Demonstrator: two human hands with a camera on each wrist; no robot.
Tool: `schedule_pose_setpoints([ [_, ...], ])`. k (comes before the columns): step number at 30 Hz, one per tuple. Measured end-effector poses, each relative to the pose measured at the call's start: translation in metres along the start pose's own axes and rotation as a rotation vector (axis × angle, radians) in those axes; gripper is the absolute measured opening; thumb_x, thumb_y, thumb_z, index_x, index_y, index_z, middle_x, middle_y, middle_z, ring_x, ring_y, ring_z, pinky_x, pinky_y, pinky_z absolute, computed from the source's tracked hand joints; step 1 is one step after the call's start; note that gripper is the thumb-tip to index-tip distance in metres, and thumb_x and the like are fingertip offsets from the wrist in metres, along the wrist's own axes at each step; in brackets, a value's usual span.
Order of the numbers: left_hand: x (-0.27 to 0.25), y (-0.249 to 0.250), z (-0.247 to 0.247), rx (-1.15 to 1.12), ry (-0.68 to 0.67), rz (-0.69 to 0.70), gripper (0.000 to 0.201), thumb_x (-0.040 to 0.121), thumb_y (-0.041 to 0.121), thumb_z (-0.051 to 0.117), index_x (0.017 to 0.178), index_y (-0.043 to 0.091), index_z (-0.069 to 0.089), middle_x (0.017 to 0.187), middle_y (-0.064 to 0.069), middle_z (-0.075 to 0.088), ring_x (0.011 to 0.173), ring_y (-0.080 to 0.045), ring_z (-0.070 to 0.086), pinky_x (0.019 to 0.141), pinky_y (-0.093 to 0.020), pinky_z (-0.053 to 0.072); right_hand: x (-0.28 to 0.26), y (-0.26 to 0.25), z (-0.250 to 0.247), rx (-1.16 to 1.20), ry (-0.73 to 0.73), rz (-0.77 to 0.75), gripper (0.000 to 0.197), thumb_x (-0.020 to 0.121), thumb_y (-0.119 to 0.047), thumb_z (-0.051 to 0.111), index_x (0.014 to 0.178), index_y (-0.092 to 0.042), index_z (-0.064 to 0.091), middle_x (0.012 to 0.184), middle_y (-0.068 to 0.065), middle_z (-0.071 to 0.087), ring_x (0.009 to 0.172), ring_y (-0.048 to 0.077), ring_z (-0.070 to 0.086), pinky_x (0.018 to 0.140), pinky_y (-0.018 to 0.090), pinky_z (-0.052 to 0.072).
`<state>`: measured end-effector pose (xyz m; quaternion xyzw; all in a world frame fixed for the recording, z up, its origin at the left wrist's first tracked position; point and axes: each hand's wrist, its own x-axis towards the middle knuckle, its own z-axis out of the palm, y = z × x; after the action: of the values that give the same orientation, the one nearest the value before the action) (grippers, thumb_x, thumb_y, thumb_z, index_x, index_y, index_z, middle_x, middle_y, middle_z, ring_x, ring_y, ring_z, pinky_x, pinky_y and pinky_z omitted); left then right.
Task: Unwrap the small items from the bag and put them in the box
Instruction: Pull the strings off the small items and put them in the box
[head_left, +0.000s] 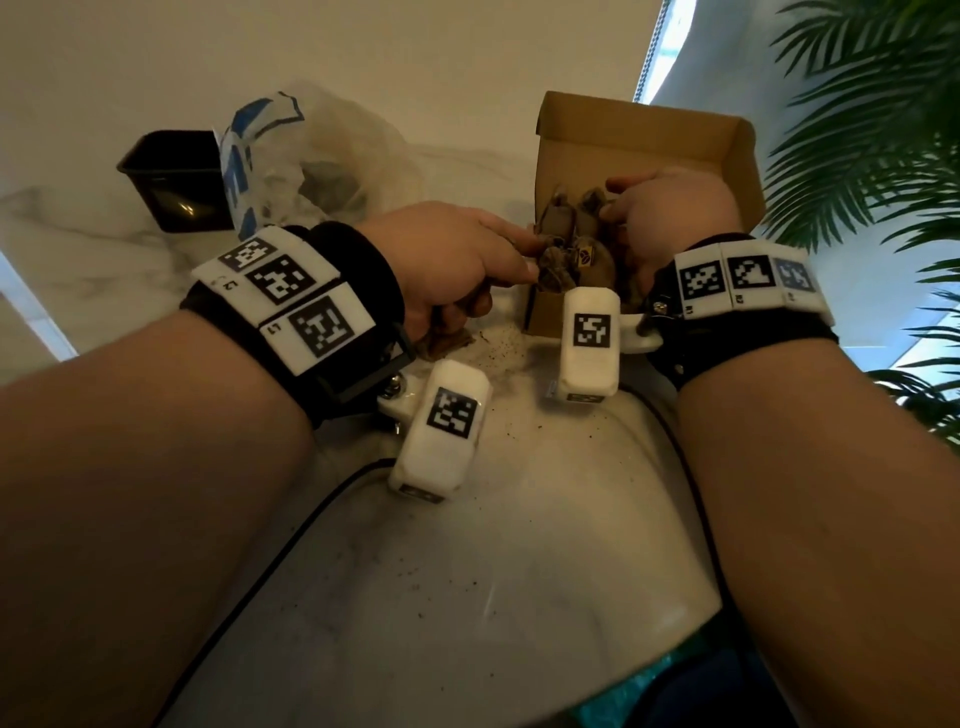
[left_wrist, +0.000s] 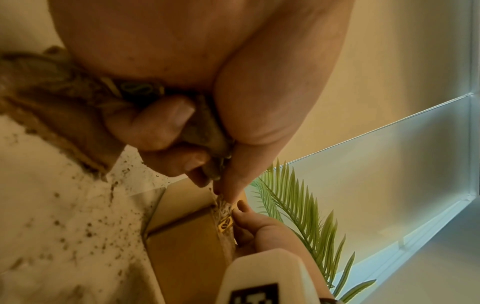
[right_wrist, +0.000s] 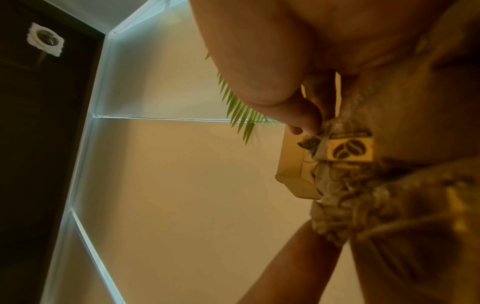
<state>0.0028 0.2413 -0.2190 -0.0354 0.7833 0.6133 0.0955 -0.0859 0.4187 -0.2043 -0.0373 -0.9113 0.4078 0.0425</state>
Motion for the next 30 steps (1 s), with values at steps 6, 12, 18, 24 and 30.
schedule_pose_setpoints([
  [6, -0.001, 0.000, 0.001, -0.041, 0.053, 0.008, 0.015, 0.095, 0.021, 0.068, 0.110, 0.021, 0.072, 0.083, 0.000, 0.058, 0.055, -0.009, 0.043, 0.040, -0.018, 0.026, -0.009, 0.004, 0.001, -0.030, 0.062, -0.073, 0.035, 0.088, -0.007, 0.064, 0.120, -0.018, 0.067, 0.133, 0.010, 0.061, 0.126, 0.033, 0.056, 0.105, 0.047, 0.048],
  [12, -0.001, 0.007, -0.008, -0.449, 0.073, 0.033, 0.030, 0.098, 0.045, 0.055, 0.101, 0.016, 0.063, 0.075, 0.003, 0.051, 0.051, -0.008, 0.039, 0.040, -0.016, 0.019, -0.017, 0.000, -0.002, 0.493, 0.234, -0.100, 0.032, 0.084, -0.022, 0.062, 0.115, -0.017, 0.070, 0.098, -0.001, 0.069, 0.095, 0.020, 0.067, 0.094, 0.047, 0.057],
  [18, -0.002, 0.014, -0.023, -0.862, 0.042, 0.184, 0.026, 0.098, 0.036, 0.049, 0.089, 0.014, 0.059, 0.077, 0.000, 0.050, 0.054, -0.010, 0.039, 0.048, -0.019, 0.018, -0.056, -0.022, 0.017, 0.747, -0.081, -0.282, 0.007, 0.089, -0.019, 0.066, 0.094, -0.022, 0.071, 0.087, 0.000, 0.070, 0.077, 0.018, 0.064, 0.065, 0.032, 0.053],
  [24, -0.005, 0.019, -0.034, -1.077, 0.062, 0.293, 0.030, 0.099, 0.037, 0.048, 0.091, 0.010, 0.058, 0.079, -0.002, 0.049, 0.054, -0.011, 0.041, 0.046, -0.020, 0.024, -0.074, -0.035, 0.036, 0.720, -0.401, -0.378, 0.028, 0.085, -0.007, 0.072, 0.111, -0.016, 0.063, 0.107, 0.015, 0.070, 0.099, 0.030, 0.071, 0.079, 0.040, 0.060],
  [30, -0.005, 0.021, -0.036, -1.153, 0.035, 0.288, 0.030, 0.098, 0.038, 0.049, 0.089, 0.010, 0.057, 0.077, -0.001, 0.048, 0.054, -0.010, 0.040, 0.046, -0.020, 0.025, -0.080, -0.033, 0.038, 0.673, -0.563, -0.320, 0.042, 0.084, 0.005, 0.071, 0.120, -0.011, 0.057, 0.096, 0.014, 0.073, 0.094, 0.030, 0.073, 0.088, 0.049, 0.059],
])
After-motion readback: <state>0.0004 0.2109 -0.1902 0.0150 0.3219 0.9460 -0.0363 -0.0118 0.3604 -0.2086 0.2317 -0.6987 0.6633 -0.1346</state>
